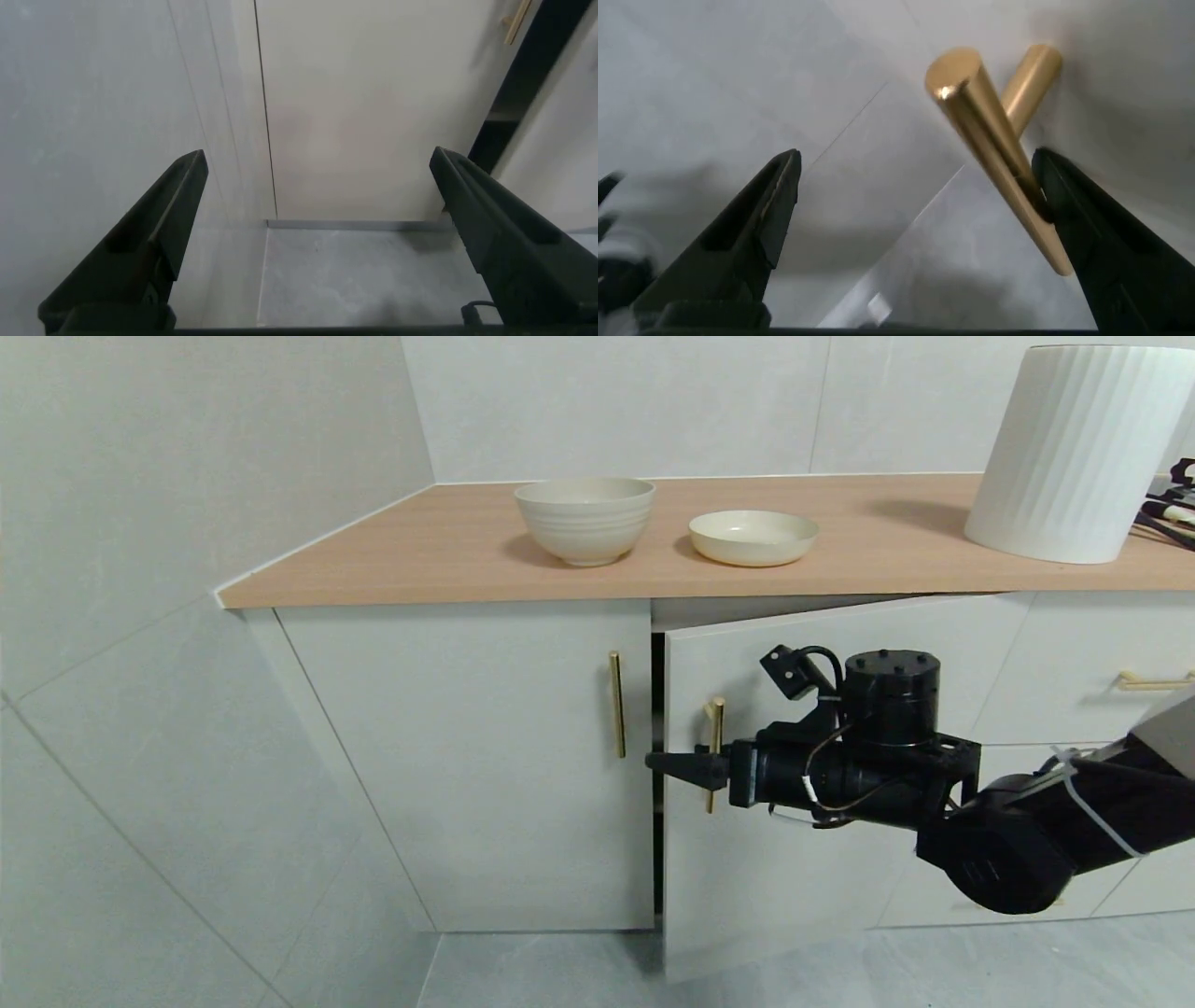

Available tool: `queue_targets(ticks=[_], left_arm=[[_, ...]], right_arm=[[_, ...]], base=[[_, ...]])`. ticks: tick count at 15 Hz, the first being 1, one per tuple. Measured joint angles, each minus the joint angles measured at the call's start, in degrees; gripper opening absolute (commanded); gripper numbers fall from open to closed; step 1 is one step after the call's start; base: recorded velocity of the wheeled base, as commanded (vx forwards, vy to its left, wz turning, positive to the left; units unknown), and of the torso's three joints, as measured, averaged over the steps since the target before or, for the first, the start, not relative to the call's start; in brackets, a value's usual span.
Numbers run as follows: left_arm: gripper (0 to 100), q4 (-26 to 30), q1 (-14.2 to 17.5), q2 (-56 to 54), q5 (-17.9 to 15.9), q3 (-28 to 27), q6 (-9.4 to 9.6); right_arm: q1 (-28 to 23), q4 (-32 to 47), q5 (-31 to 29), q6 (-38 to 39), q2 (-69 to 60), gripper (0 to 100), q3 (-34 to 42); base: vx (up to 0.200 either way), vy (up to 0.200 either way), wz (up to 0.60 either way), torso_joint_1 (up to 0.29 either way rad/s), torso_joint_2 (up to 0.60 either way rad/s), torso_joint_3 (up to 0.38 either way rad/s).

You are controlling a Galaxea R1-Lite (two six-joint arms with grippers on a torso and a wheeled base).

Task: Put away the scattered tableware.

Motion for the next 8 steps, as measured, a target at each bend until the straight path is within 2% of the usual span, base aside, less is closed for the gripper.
queue_targets(ticks=[8], left_arm=[[100,0.0,0.0,0.0,0.0,0.0,0.0]], right_arm=[[0.0,-0.1,5.8,-0.1,-10.5,100,10.5]], base=[[0.0,0.0,0.0,0.0,0.0,0.0]])
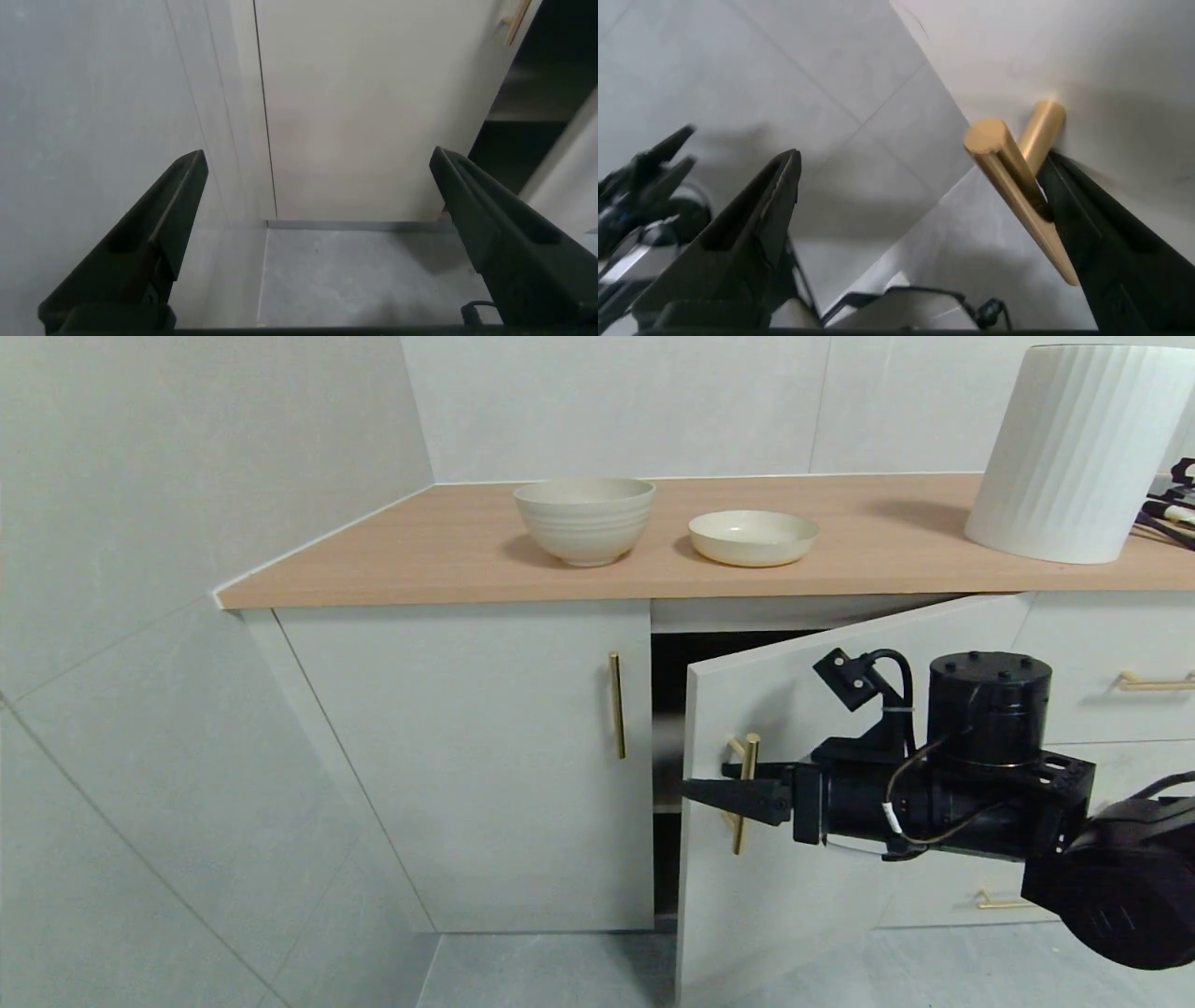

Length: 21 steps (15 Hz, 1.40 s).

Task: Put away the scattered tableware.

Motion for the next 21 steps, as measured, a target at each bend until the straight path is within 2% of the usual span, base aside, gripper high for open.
queue_targets(ticks=[4,7,9,10,11,12,13,15,16,18,21], left_arm=[[100,0.0,0.0,0.0,0.0,0.0,0.12],[100,0.0,0.0,0.0,0.0,0.0,0.43],[100,-0.1,0.0,0.0,-0.2,0.0,2.05],[100,-0.2,0.0,0.0,-0.7,-0.3,2.16],[100,-0.1,0.0,0.0,-2.8,-1.3,2.16],[100,0.2,0.0,0.0,-5.5,-2.8,2.02],[100,1.2,0.0,0.1,-10.1,-4.4,1.72],[100,3.9,-0.5,1.9,-25.1,-9.6,0.35],[100,4.7,-0.7,4.0,-29.9,-11.9,-0.13],[100,5.4,-0.9,10.5,-36.7,-16.7,-0.82],[100,5.4,-1.2,24.9,-44.8,-24.4,-1.22]], right_arm=[[0.0,-0.4,0.4,-0.2,-3.8,100,5.5],[0.1,-0.2,0.4,-0.2,-4.9,100,6.6],[0.1,0.0,0.4,-0.1,-5.4,100,6.9],[0.1,0.0,0.4,-0.1,-5.5,100,7.1],[0.1,0.0,0.5,-0.2,-5.7,100,7.3],[0.1,0.0,0.5,-0.2,-5.8,100,7.4],[0.1,0.0,0.5,-0.2,-5.8,100,7.5],[0.2,0.0,0.5,-0.1,-6.1,100,7.6],[0.4,0.0,0.5,-0.1,-6.1,100,7.7],[0.9,-0.1,0.4,-0.2,-6.2,100,7.9],[1.2,-0.1,0.3,-0.2,-6.2,100,8.0]], base=[[0.0,0.0,0.0,0.0,0.0,0.0],[0.0,0.0,0.0,0.0,0.0,0.0],[0.0,0.0,0.0,0.0,0.0,0.0],[0.0,0.0,0.0,0.0,0.0,0.0],[0.0,0.0,0.0,0.0,0.0,0.0],[0.0,0.0,0.0,0.0,0.0,0.0],[0.0,0.0,0.0,0.0,0.0,0.0],[0.0,0.0,0.0,0.0,0.0,0.0],[0.0,0.0,0.0,0.0,0.0,0.0],[0.0,0.0,0.0,0.0,0.0,0.0],[0.0,0.0,0.0,0.0,0.0,0.0]])
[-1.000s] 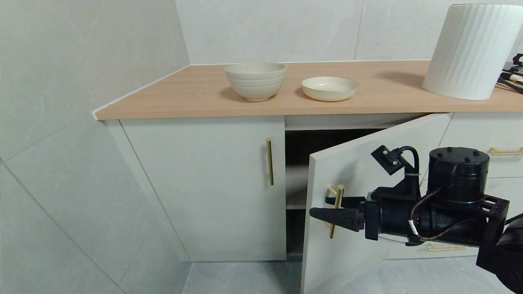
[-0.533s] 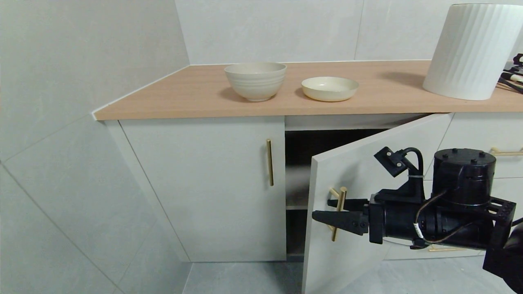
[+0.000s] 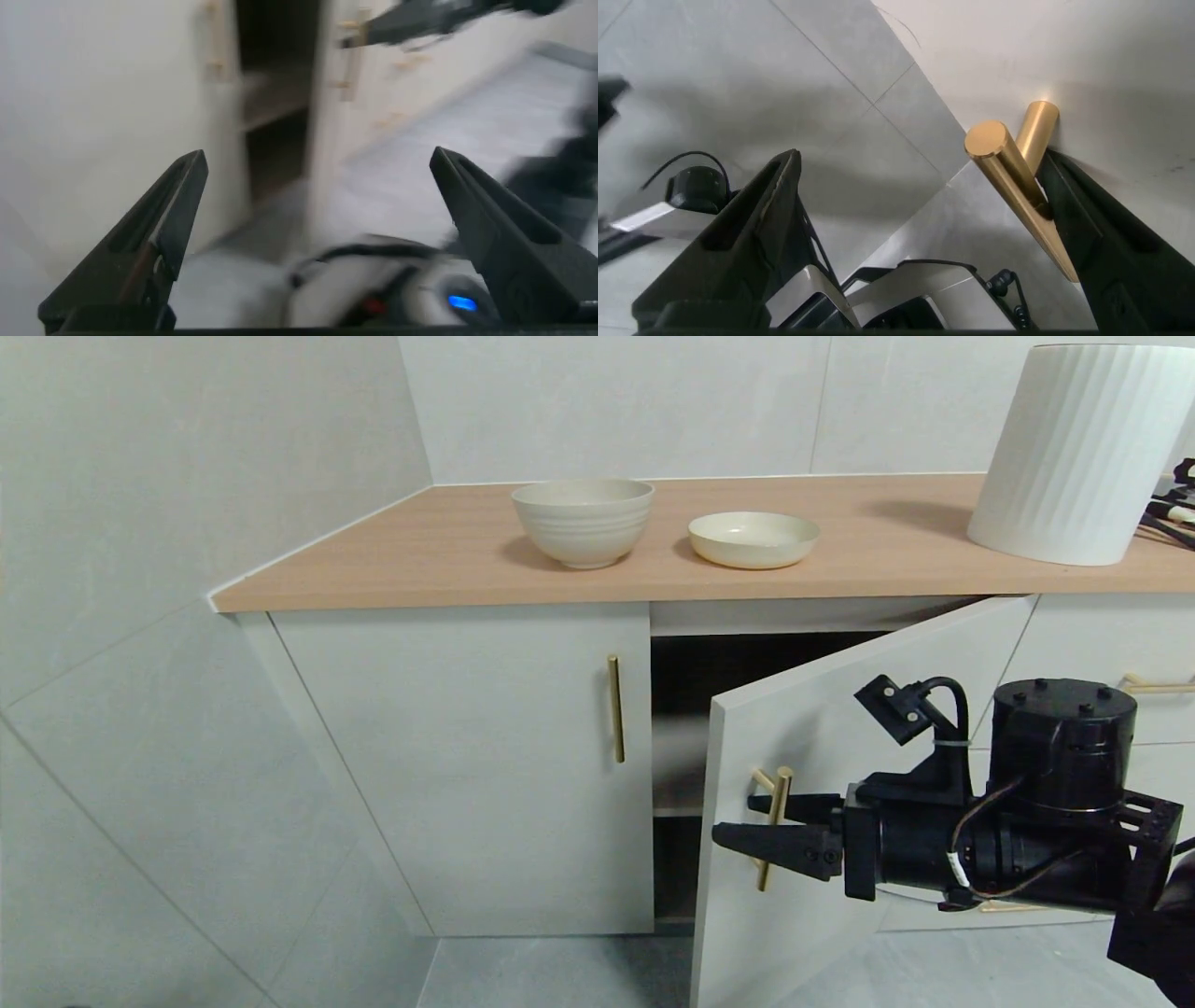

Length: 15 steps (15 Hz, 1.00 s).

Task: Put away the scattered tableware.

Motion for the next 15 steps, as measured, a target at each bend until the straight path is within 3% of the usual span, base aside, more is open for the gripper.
queue_targets(ticks=[3,6,10,13,15], left_arm=[[100,-3.5,-2.3,17.6,-4.6,-7.8,-0.2],[100,-14.7,-7.6,35.4,-6.4,-11.8,-1.27],[100,-29.7,-15.9,56.1,-7.1,-13.7,-7.8],[100,-37.8,-18.9,65.5,-7.3,-14.8,-13.18],[100,-46.1,-20.0,71.4,-7.3,-15.1,-16.57]], right_arm=[[0.0,0.0,0.1,0.0,0.0,100,0.0],[0.0,0.0,0.1,0.0,0.1,100,0.0],[0.0,0.0,0.3,0.0,0.0,100,0.0],[0.1,0.0,0.3,0.0,0.1,100,0.0],[0.1,-0.1,0.3,0.0,0.2,100,0.1]], base=[[0.0,0.0,0.0,0.0,0.0,0.0],[0.0,0.0,0.0,0.0,0.0,0.0],[0.0,0.0,0.0,0.0,0.0,0.0],[0.0,0.0,0.0,0.0,0.0,0.0],[0.0,0.0,0.0,0.0,0.0,0.0]])
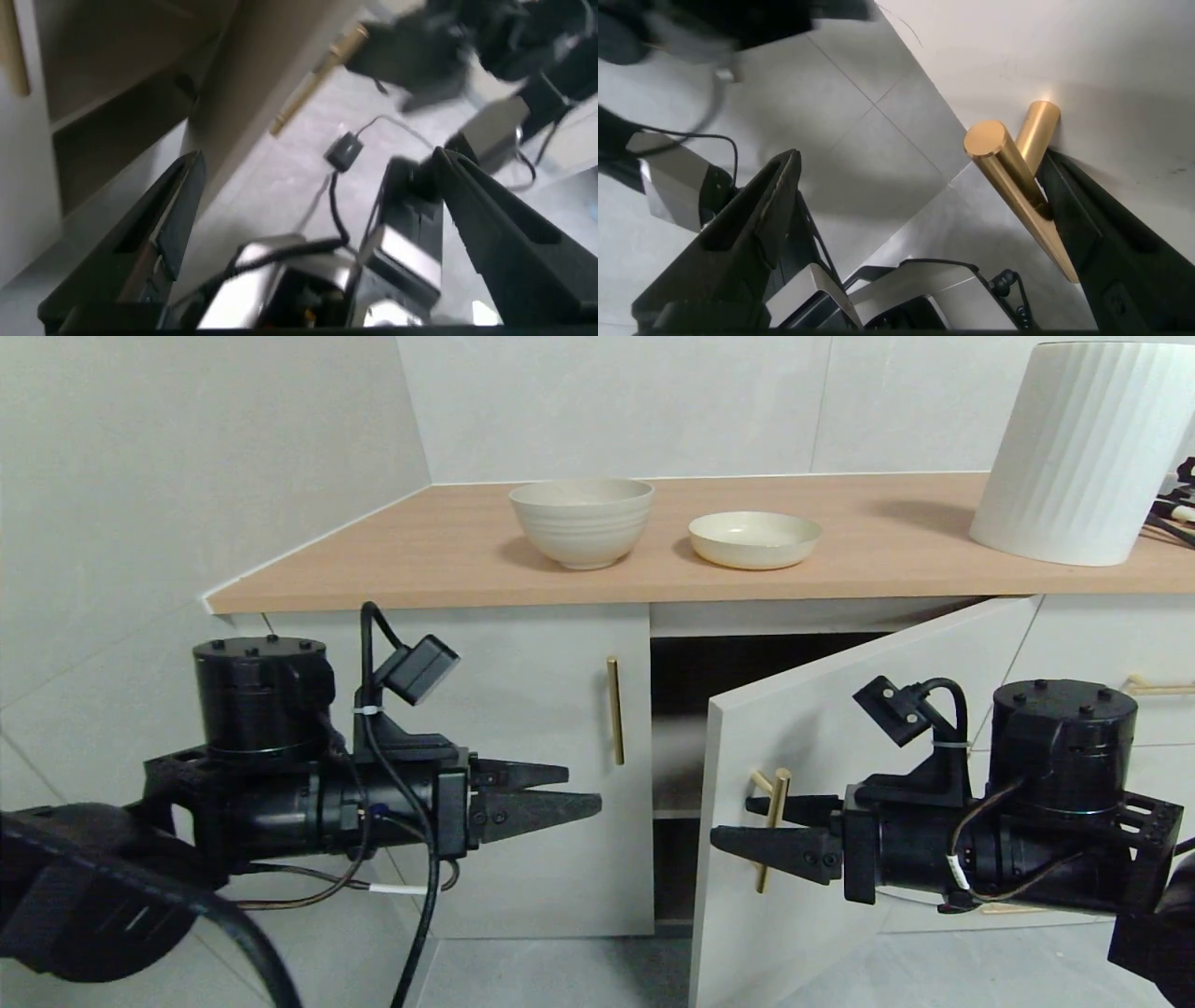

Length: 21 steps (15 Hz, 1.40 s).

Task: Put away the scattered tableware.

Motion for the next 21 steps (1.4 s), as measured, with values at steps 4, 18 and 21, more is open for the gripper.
queue_targets(ticks=[4,18,21], left_arm=[[100,-14.7,-4.5,9.9,7.9,1.2,-4.88],[0,-30.4,-12.3,19.7,23.3,2.3,-4.19],[0,-30.4,-11.7,18.1,23.3,3.0,-4.19]], right_arm=[[0.1,-0.1,0.0,-0.2,0.6,100,0.0],[1.0,0.1,0.0,-0.2,1.5,100,0.2],[1.0,0.1,0.0,-0.3,1.5,100,0.3]], base=[[0.0,0.0,0.0,0.0,0.0,0.0],[0.0,0.0,0.0,0.0,0.0,0.0],[0.0,0.0,0.0,0.0,0.0,0.0]])
